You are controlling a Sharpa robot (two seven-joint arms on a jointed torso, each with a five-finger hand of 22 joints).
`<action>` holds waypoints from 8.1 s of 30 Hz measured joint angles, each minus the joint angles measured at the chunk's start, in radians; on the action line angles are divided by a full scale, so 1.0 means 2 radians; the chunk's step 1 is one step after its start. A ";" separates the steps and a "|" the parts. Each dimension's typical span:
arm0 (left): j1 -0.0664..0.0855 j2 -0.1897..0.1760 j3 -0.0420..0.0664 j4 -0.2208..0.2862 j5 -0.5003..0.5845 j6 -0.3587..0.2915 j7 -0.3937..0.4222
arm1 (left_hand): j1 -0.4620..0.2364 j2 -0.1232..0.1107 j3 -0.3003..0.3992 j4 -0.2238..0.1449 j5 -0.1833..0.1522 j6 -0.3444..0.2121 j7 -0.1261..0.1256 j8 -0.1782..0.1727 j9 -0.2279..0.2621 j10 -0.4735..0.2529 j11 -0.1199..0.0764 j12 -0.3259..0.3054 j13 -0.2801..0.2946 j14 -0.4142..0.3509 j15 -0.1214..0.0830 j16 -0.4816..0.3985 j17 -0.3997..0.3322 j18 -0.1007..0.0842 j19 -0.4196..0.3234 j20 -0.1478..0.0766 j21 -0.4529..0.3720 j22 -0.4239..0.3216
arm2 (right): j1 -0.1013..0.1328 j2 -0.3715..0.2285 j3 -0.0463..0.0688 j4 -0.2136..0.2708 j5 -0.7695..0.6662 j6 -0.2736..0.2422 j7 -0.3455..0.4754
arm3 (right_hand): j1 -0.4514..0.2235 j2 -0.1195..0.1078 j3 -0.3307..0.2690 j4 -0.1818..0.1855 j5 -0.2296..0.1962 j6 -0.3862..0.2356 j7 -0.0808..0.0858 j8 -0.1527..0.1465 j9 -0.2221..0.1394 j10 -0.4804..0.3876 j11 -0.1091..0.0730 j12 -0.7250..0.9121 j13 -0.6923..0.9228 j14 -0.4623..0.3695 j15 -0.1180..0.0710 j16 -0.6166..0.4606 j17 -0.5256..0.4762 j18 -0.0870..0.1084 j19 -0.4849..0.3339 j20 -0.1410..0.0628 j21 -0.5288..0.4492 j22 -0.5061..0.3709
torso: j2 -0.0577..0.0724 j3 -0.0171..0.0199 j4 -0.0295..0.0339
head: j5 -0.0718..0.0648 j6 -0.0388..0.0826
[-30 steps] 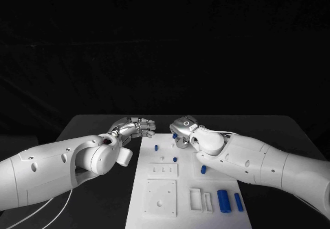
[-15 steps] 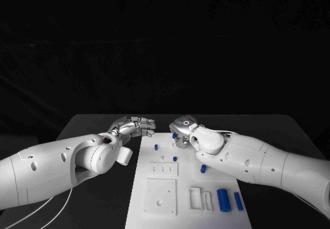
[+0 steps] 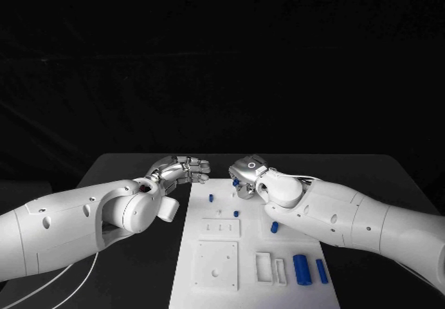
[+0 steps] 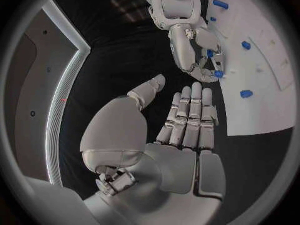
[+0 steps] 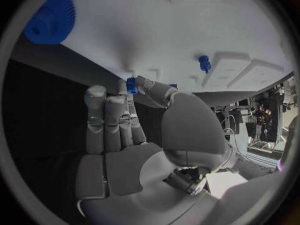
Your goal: Assemble the parts on the task board
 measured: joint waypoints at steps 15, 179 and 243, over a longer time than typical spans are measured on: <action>0.001 0.000 0.000 0.000 0.000 0.000 0.000 | 0.000 0.000 0.000 0.000 0.000 0.000 0.000 0.000 0.000 0.000 0.000 0.000 0.000 0.000 0.000 0.000 0.000 0.000 0.000 0.000 0.000 0.000 | 0.000 0.002 0.000 -0.002 0.007 0.003 0.001 | -0.005 -0.010 -0.012 0.001 0.000 -0.013 0.006 -0.005 -0.003 -0.015 0.005 -0.002 -0.006 -0.003 0.003 0.000 -0.005 0.000 -0.002 0.002 0.000 0.000 | 0.000 0.0001 0.0001 | 0.000 -0.001; 0.003 -0.003 -0.001 -0.027 -0.002 -0.001 -0.002 | 0.000 0.000 0.002 -0.002 0.000 0.000 0.000 -0.002 0.001 0.000 0.000 0.000 0.000 0.000 0.000 0.000 0.000 0.000 0.000 0.000 0.002 0.000 | 0.028 -0.134 0.034 0.049 0.278 0.012 0.069 | -0.015 -0.019 -0.140 -0.015 0.008 -0.062 0.001 -0.027 -0.011 -0.102 -0.022 0.526 0.415 -0.018 -0.017 0.063 0.040 0.001 -0.002 -0.016 0.046 0.000 | -0.014 0.0098 -0.0250 | 0.007 0.011; 0.003 -0.011 -0.001 -0.013 -0.003 0.001 -0.002 | 0.000 0.000 0.002 -0.002 0.000 0.000 0.000 -0.004 0.002 0.000 0.000 0.000 0.000 0.000 0.000 0.000 0.000 0.000 0.000 0.000 0.002 0.000 | -0.005 -0.075 0.032 -0.050 0.293 0.072 0.098 | -0.058 0.019 -0.144 0.002 0.025 -0.074 0.008 -0.037 -0.011 -0.103 -0.017 0.595 0.455 -0.023 -0.012 0.075 0.108 -0.019 -0.009 -0.033 0.097 0.000 | -0.012 0.0189 -0.0273 | 0.004 -0.003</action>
